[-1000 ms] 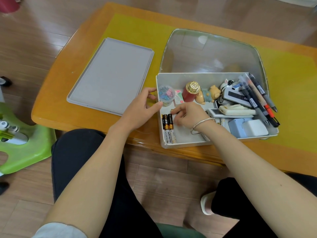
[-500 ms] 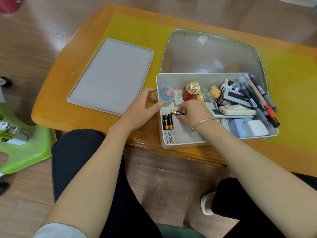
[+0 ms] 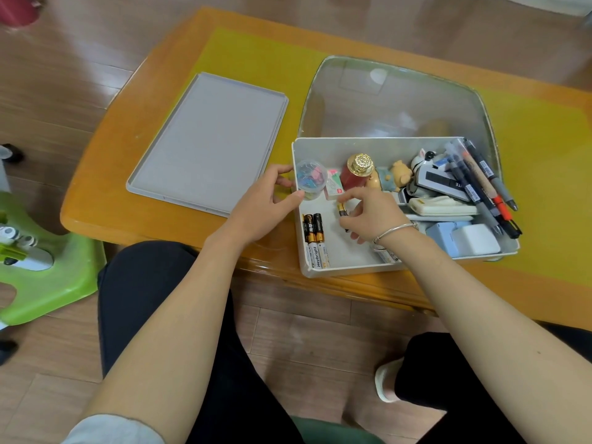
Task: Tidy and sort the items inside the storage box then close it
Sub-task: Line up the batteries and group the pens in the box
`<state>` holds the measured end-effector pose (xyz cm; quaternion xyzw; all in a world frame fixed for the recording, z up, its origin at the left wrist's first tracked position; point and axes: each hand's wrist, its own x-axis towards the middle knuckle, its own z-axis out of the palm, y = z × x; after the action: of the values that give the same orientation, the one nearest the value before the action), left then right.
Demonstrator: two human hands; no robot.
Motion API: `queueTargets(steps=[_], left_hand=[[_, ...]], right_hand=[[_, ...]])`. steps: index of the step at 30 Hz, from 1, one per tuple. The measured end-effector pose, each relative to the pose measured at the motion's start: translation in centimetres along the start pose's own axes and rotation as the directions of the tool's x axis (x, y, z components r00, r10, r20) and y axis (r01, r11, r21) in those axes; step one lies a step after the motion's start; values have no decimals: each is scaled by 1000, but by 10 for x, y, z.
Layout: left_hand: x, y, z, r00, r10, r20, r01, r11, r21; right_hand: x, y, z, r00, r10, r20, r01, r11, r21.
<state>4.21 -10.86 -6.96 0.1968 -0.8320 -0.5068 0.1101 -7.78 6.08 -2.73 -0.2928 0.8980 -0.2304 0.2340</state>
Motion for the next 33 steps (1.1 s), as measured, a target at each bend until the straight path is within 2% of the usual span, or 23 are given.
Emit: queueTargets(steps=[11,15,23,33], left_hand=[[1,-1,0,1000,-4,-6,5,1000,4],[1,-1,0,1000,-2,-9,3,1000,13],[1,-1,0,1000,-5,-5,5,1000,6],[1,0,0,1000,-7,-2,7,1000,16]], right_hand=[[5,-3,11,980,19,196,-29,998,49],[5,-4,11,959,-9,283,8,1000,4],[5,-7,13,965,-111,238,148,979,-141],[5,-6,13,960,-129,248,170,974,-150]])
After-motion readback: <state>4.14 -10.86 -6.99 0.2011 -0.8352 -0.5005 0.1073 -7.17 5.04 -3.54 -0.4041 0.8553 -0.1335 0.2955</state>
